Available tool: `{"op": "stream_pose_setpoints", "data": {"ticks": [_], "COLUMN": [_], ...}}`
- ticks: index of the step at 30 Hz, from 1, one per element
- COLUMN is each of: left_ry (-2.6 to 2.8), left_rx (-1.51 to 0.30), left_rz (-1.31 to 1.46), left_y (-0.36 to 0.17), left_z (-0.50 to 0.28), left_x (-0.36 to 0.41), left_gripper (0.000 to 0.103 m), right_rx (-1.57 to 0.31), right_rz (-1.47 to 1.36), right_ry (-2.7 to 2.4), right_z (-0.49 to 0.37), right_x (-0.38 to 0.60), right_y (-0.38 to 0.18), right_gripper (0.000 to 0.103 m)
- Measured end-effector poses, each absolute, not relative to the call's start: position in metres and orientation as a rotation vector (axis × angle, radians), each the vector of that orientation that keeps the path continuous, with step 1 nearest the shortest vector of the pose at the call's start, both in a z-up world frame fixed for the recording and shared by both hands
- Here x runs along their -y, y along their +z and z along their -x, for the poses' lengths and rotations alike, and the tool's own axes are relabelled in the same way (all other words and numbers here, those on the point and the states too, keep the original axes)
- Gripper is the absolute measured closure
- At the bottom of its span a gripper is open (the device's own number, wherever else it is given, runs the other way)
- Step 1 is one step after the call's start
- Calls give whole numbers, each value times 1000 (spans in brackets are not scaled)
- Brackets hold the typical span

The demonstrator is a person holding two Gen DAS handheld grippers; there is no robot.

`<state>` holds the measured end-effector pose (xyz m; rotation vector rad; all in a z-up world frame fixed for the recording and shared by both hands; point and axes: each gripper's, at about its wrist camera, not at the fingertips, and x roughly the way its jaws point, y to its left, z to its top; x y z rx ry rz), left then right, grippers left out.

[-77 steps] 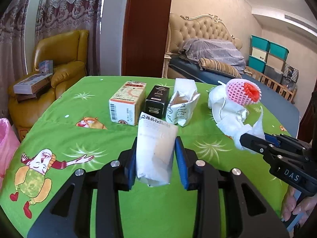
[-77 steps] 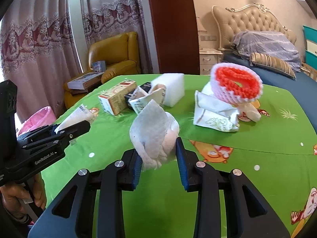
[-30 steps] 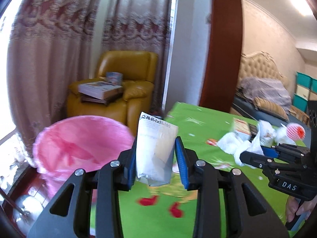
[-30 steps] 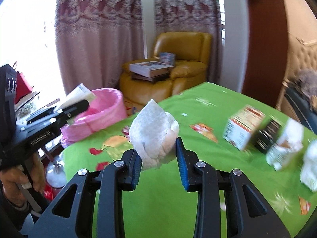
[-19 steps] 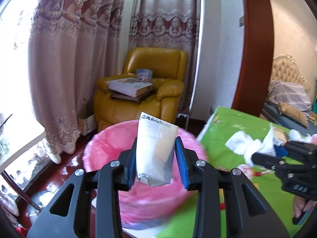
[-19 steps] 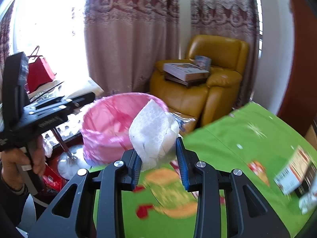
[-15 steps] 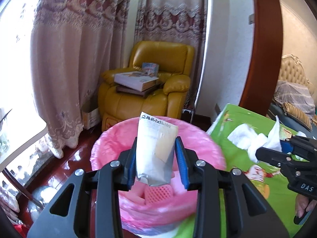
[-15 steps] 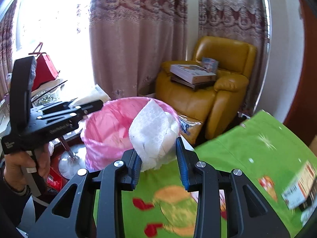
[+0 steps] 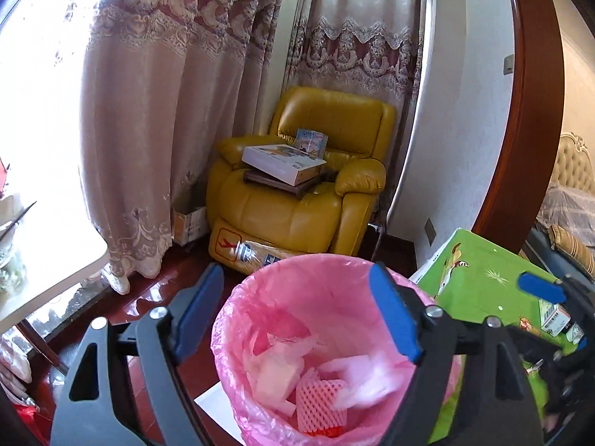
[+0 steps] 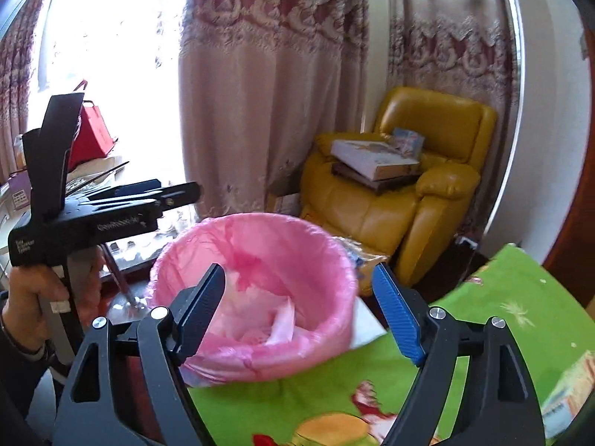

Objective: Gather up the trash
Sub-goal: 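Open both tools over the pink bin to drop the packet and tissue, then move both tools back over the table toward the remaining trash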

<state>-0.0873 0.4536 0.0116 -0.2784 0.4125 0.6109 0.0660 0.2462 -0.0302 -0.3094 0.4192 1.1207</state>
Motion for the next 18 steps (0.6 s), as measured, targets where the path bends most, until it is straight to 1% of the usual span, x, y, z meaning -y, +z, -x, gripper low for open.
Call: {"op": "stream_pose_setpoints", "data": {"ticks": [2, 3, 8, 14, 18], "left_ry": [625, 627, 524, 365, 223], "left_rx": [-395, -387, -393, -417, -462], "left_rz": [263, 262, 254, 211, 188], "left_y": [15, 16, 17, 16, 5], "left_z": [91, 91, 78, 29, -15], "left_x": [-444, -438, -391, -312, -240], "left_gripper": [6, 4, 5, 5, 5], "right_rx": [-406, -396, -399, -449, -494], "right_rz": [302, 306, 315, 255, 189], "right_ry": [1091, 1069, 953, 789, 646], "right_z": [-67, -67, -68, -84, -99], "right_x": [-222, -210, -153, -64, 2], "right_y": [-25, -24, -29, -47, -58], "right_gripper": [26, 26, 26, 26, 26]}}
